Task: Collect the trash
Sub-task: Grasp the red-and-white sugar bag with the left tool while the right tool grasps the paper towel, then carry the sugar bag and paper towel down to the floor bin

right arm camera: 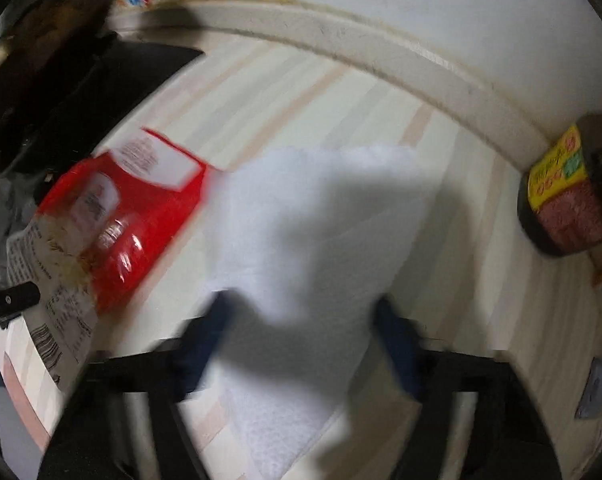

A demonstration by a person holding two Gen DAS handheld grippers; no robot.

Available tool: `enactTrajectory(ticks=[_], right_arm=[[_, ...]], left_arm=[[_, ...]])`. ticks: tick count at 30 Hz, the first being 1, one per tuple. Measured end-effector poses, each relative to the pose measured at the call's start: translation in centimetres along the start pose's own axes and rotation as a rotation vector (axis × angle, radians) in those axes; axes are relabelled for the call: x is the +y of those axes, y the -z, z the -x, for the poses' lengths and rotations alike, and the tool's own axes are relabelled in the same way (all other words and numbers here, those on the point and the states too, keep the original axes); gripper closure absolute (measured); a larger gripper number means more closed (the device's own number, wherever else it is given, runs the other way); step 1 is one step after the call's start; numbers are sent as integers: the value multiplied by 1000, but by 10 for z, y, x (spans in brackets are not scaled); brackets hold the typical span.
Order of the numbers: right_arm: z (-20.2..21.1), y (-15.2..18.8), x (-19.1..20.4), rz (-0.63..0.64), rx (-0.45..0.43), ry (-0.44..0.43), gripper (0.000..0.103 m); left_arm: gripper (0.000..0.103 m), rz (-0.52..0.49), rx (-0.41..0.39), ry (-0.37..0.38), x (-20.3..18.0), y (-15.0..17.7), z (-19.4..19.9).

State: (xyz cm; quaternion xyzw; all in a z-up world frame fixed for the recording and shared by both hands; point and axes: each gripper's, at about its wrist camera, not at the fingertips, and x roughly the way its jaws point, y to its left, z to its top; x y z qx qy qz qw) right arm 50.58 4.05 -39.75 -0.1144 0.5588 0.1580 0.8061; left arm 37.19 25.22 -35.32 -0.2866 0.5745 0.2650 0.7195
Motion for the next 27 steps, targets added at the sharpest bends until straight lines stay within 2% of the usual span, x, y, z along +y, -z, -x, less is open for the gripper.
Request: enactTrajectory(ticks=[1,2,7,13,17,20,24,27], right_arm=[[3,0,-1,4,-6,-8,87],[4,0,-2,-2,-1,-23,97],[29,5,-13,-44,-38,-104,97],[82,18,7,-6,-90,-194,97],[118,40,50,81,-99,-265,97],[141,63,96,171,-89,-317,97],[158,101,181,308,-62,-385,97],[161,136,239,383,-36,-428,97]], left_arm=[[92,-13,-14,-5,0,2,6],[93,-22,-28,-4,0,4,14],[96,-61,-118,0,11,23,60],[96,-24,-198,27,66,38,106],[96,63,-243,45,127,63,132],[96,136,-276,45,179,86,150],[96,241,-302,11,259,121,162],[95,337,-290,-11,322,148,156]])
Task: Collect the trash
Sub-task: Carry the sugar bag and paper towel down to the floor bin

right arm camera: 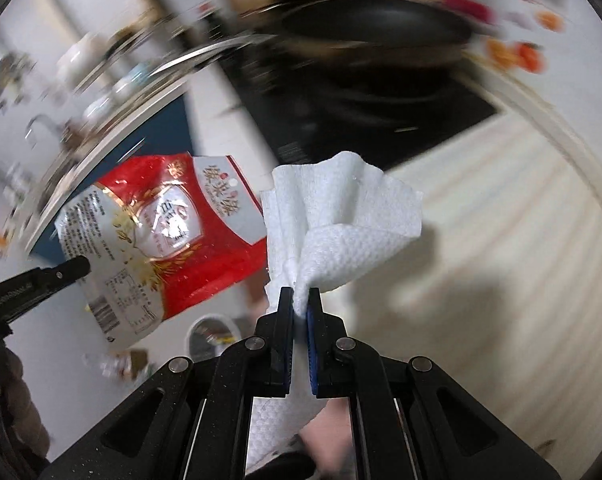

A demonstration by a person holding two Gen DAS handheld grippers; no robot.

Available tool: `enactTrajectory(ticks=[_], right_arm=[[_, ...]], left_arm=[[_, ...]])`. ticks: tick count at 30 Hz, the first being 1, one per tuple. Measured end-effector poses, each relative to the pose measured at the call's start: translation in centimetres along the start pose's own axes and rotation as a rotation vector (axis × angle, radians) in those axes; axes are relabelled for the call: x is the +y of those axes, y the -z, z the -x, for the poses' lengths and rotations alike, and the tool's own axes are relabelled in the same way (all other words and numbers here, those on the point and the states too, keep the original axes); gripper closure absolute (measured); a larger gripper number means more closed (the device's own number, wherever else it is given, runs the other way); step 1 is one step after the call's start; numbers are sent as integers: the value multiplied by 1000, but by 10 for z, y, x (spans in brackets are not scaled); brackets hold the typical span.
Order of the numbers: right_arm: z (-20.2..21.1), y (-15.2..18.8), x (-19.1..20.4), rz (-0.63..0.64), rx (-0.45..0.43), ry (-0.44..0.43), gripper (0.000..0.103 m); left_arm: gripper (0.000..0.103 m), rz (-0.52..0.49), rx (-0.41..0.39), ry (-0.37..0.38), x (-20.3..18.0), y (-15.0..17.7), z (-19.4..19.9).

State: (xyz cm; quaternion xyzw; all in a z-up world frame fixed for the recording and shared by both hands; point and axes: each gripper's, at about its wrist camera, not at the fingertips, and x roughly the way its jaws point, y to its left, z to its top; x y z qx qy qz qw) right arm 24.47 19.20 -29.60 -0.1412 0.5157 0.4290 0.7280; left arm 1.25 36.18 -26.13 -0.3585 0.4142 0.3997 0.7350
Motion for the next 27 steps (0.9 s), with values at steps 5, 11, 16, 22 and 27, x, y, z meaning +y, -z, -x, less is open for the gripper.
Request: enactTrajectory(ticks=[5,11,16,22,27], right_arm=[[-78,33,105,94,95,-80,97],[-225,103,197,175,250,-118,97],[-376,167,231,207,393,-125,97],[-539,237,245,226,555,-106,97],[-613,262,255,300,578,-92,97]], left_arm=[[95,125,42,-131,128,21,-30],[95,197,158,-299,253,62,-133],[95,226,296,-364,334,111,-263],[94,224,414,-374,393,156,-405],[84,270,457,-308,411,175,-455]])
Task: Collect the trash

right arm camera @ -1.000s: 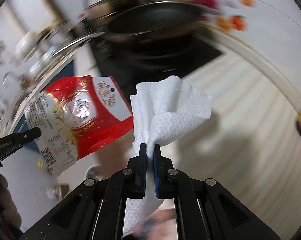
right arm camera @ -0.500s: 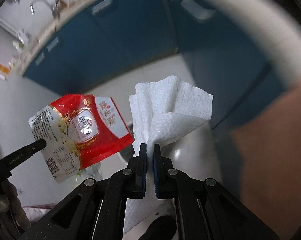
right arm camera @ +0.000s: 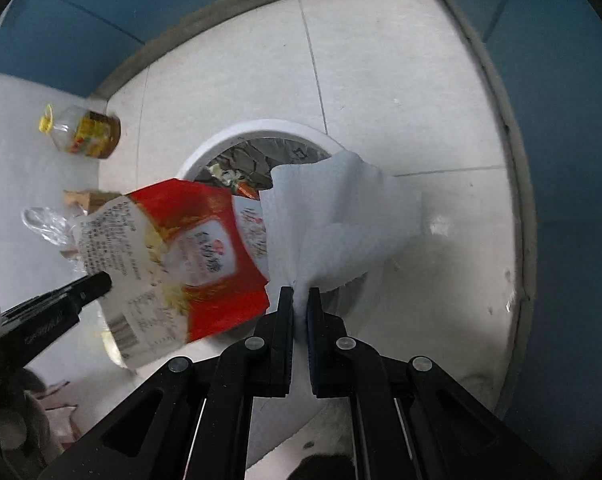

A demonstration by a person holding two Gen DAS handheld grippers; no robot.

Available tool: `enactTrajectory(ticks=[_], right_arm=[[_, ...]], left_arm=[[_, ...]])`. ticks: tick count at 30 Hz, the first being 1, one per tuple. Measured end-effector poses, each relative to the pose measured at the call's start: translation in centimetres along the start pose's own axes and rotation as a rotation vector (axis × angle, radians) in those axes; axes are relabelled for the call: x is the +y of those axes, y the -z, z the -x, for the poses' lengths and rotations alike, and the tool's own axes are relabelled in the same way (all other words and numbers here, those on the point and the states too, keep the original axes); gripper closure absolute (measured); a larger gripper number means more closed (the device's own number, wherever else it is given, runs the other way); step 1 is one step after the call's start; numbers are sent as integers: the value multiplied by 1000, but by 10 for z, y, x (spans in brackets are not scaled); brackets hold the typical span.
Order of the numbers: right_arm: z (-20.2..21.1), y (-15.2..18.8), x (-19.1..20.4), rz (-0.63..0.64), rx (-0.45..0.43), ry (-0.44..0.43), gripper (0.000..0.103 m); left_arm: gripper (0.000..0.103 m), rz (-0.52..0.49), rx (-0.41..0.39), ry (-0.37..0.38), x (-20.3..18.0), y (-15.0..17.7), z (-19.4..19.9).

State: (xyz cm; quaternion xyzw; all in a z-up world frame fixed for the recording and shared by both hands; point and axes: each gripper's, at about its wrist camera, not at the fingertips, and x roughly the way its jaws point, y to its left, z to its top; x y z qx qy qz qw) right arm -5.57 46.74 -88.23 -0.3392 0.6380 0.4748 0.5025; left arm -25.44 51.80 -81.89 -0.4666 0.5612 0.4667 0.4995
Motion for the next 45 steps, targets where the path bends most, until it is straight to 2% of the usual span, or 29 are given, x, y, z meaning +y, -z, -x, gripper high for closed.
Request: enactTrajectory(ticks=[3,4,5,6,7,9,11,16,18,25,30,36,39,45], right_arm=[[-23,-18,11,23,16,43,91],[-27,-22,12,30,23,57,72],[-29,-26,14,36,28,73,41],[-29,-26,16,40,26,85,29],[-25,-25,15,44,15,89,21],[-13,-26,16,57,2,110,14],[4,-23,18,66,-23,148,0],[71,3,31,64,-99,196,0],[103,18,38,70,-132,215,0],[257,87,66,106,-297,257,0],[367,144,79,133,-432,284,0],[495,223,86,145,-552,252,0],[550,264,87,163,-599,224,0],[629,335,85,203,-652,169,0]], left_arm=[[84,19,4,30,3,-2,-9],[75,21,0,38,4,-3,-10],[64,22,-15,38,6,-3,-7],[29,25,-30,37,5,-3,-3],[0,27,-48,38,7,-3,3],[0,25,-84,26,11,0,20],[0,14,-114,9,13,0,36],[0,12,-204,-10,21,20,98],[0,10,-247,-10,23,35,135],[0,10,-372,28,23,98,263],[0,-3,-462,29,17,155,357],[0,-2,-546,42,9,241,454],[0,5,-585,59,7,283,496],[0,24,-646,72,6,357,566]])
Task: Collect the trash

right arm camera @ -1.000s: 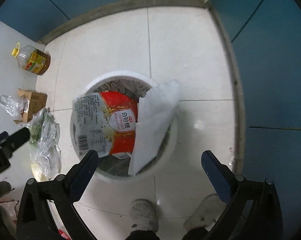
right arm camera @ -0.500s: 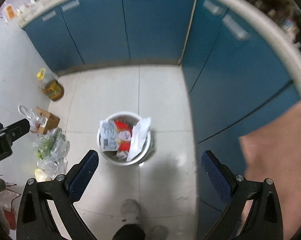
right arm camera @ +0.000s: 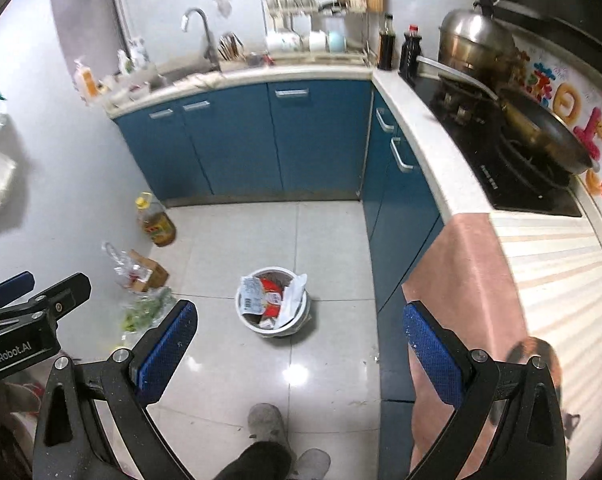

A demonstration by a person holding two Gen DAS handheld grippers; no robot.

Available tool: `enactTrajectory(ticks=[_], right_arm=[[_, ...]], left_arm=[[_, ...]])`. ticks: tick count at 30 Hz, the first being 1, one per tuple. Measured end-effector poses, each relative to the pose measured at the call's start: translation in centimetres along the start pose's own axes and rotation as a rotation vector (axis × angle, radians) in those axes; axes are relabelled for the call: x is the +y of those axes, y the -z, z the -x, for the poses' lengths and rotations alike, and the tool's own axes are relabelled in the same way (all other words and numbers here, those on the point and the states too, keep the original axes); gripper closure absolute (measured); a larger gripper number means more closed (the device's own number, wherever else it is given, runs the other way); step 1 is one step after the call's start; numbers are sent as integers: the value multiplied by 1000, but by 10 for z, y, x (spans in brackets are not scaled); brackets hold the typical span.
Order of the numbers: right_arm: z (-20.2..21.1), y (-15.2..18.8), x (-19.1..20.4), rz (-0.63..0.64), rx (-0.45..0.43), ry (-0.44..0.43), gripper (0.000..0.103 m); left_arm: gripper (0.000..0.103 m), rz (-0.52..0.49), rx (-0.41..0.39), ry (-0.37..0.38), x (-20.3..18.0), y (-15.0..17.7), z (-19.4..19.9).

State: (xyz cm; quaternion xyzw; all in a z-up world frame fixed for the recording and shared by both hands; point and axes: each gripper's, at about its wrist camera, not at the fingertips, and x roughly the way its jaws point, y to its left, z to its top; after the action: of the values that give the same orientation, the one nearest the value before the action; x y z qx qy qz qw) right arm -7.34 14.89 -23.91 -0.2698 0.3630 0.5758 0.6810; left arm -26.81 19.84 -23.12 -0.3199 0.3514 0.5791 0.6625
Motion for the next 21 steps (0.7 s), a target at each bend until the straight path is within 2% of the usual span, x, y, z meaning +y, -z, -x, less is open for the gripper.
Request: enactTrajectory(ticks=[4,8,14,21], right_arm=[[63,5,-5,1,-20,-32,0],[112,6,-7,2,-39,-77,0],[155,3,-3,5,-27,-149,0],[178,-3,10,16,-15,-237,0]], left_arm=[[0,11,-34,24,2,5,57],[0,14,-53,47,2,9,92],[0,25,-58,107,12,11,131],[0,43,-45,204,27,11,156]])
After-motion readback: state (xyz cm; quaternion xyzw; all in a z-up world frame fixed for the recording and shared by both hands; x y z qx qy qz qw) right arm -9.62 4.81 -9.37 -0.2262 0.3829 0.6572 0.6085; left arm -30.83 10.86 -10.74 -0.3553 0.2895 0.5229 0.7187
